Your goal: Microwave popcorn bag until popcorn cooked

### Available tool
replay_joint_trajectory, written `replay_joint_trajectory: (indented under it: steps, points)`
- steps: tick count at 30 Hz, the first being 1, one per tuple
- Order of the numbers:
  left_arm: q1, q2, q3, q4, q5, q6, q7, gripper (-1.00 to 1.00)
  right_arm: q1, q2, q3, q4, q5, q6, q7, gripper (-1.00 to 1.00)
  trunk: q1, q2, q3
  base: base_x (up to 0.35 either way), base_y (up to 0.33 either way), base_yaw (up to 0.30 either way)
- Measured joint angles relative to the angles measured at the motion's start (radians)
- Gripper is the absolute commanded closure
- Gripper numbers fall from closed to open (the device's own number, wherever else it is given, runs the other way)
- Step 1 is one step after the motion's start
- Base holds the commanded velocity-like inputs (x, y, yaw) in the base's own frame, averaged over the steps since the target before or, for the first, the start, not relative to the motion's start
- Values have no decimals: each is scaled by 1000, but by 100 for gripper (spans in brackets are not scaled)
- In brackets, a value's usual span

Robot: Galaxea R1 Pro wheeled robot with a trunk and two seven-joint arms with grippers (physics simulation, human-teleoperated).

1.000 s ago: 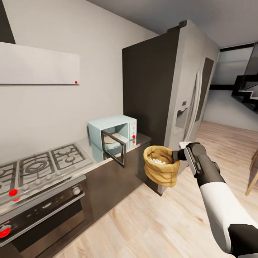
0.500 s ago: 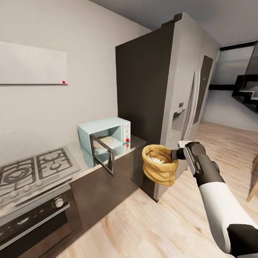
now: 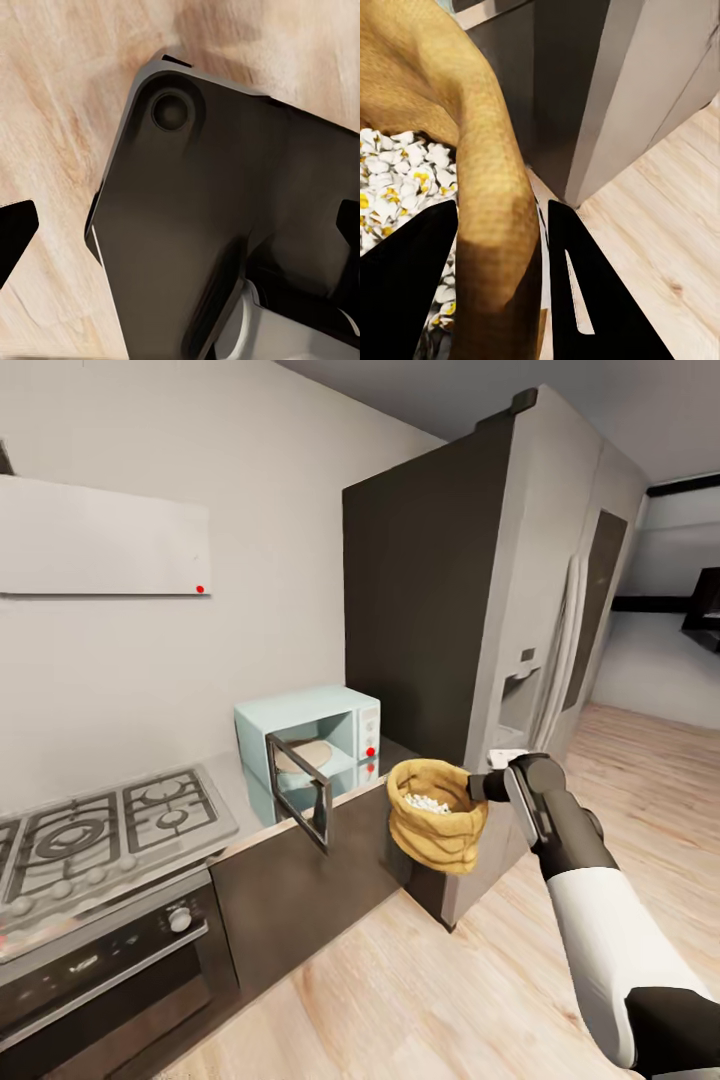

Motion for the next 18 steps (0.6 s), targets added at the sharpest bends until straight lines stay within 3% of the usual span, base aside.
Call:
replay_joint_trajectory:
  steps: [18]
  points:
    - [0,0,0,0,0,0,0,-100,0,-6,-4,6,4,0,-1,100,0,0,-11,0,0,261]
